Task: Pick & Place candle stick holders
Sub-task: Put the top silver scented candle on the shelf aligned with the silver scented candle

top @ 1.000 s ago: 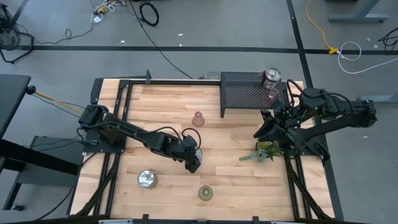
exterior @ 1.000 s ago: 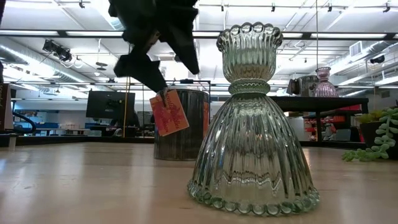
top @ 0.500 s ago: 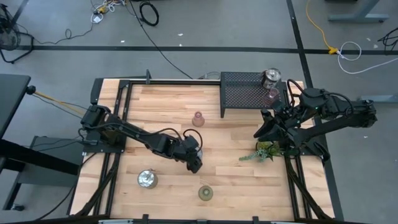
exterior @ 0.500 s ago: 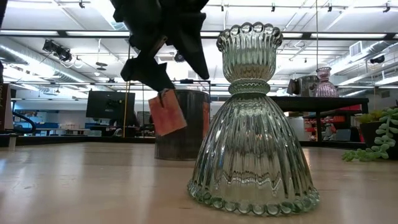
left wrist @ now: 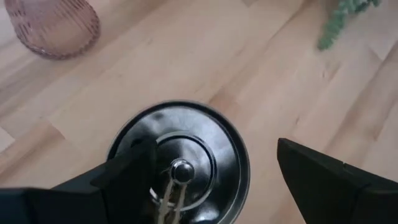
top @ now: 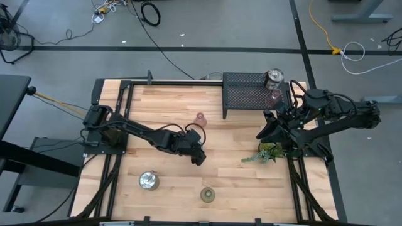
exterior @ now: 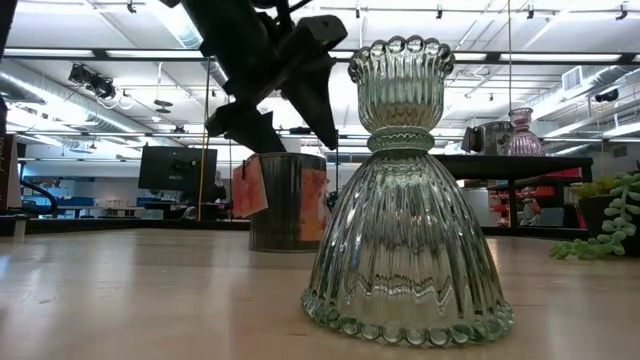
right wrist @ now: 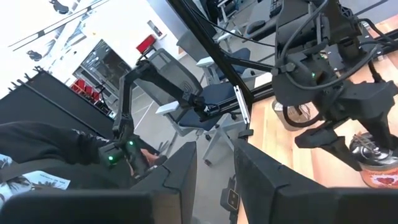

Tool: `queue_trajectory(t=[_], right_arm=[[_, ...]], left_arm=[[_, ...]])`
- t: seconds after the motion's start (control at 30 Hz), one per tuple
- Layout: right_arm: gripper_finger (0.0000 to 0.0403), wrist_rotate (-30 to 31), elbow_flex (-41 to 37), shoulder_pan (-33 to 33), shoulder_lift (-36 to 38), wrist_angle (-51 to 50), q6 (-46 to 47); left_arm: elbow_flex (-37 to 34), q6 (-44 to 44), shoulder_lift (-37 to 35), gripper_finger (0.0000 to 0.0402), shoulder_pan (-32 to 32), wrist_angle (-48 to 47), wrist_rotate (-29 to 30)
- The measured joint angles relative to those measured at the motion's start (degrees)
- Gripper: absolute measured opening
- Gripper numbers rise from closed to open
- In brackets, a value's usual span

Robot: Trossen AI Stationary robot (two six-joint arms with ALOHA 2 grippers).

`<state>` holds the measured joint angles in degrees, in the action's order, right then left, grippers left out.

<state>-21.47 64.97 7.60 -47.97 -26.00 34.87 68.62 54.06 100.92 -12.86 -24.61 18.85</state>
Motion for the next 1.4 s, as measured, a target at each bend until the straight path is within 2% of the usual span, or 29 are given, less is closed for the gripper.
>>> queue_trajectory(t=[0.13,0.3,0.5,0.73,1.4], right_arm=[[0.0107,0.00,0.00,0.00,-0.01,-0.44,-0.03],[0.0107,0.00,0.00,0.00,0.00,-0.68,-0.84],[0.0107,0.00,0.00,-0.01,0.00,-0.65,-0.90],[0.0107,1.51,0.00,-0.02,-0.02,-0.31,-0.96],[0.0107,1.51,0.00,-0.02,0.00,-0.31,-1.31]], left_arm=[[3.28,-1.88,-0.67,0.0337,0.61,-6.96,-0.97],[9.45,-4.90,-1.06,0.0337,0.87,-17.70,1.97],[9.64,-3.89,-0.52,0.0337,0.81,-19.11,-2.09],[9.58,-3.85,0.70,0.0337,0.82,-21.58,-2.26],[9.78,-5.52,3.33,0.0337,0.89,-16.91,-4.63]])
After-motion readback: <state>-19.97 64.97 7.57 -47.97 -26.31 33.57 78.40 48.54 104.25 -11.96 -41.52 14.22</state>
